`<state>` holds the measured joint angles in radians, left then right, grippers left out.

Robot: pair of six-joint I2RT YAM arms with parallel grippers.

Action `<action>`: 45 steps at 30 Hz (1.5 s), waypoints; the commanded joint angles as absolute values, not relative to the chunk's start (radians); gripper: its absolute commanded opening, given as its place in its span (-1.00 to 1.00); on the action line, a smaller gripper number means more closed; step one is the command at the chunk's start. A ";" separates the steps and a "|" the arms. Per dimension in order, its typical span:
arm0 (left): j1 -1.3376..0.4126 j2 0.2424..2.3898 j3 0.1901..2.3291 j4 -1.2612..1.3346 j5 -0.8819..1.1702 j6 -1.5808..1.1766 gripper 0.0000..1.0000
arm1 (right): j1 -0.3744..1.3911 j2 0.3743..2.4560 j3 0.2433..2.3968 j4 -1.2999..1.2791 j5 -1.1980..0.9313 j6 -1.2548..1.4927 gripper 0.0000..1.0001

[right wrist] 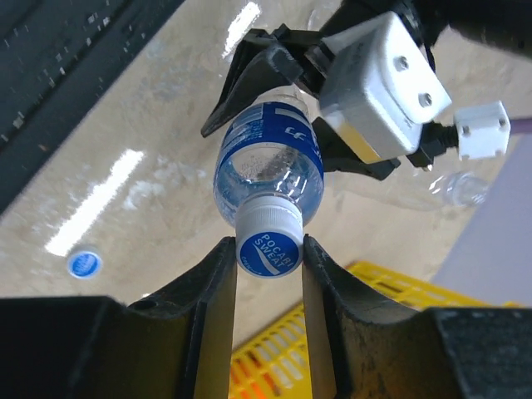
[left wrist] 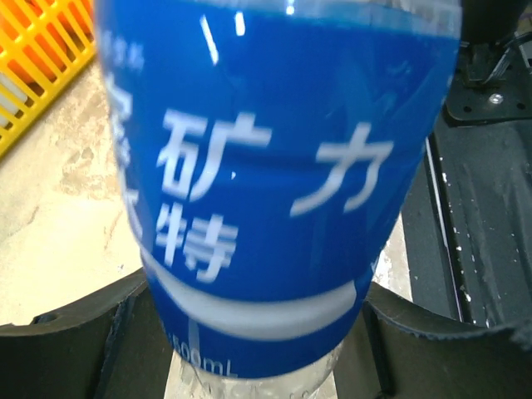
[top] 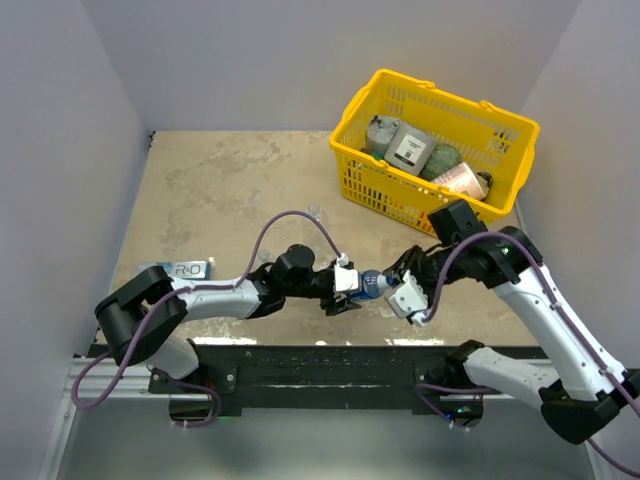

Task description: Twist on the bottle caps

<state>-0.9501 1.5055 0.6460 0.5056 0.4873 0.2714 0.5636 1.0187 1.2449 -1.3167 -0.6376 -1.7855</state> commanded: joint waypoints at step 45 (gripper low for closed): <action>-1.012 1.557 0.784 0.483 -0.083 -0.100 0.98 | 0.262 1.333 1.534 -1.103 -0.594 -0.188 -1.00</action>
<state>-1.0409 1.5597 0.7563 0.4099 -0.1543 -0.0402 0.2573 1.3407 1.3968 -1.0103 -0.6445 -0.0315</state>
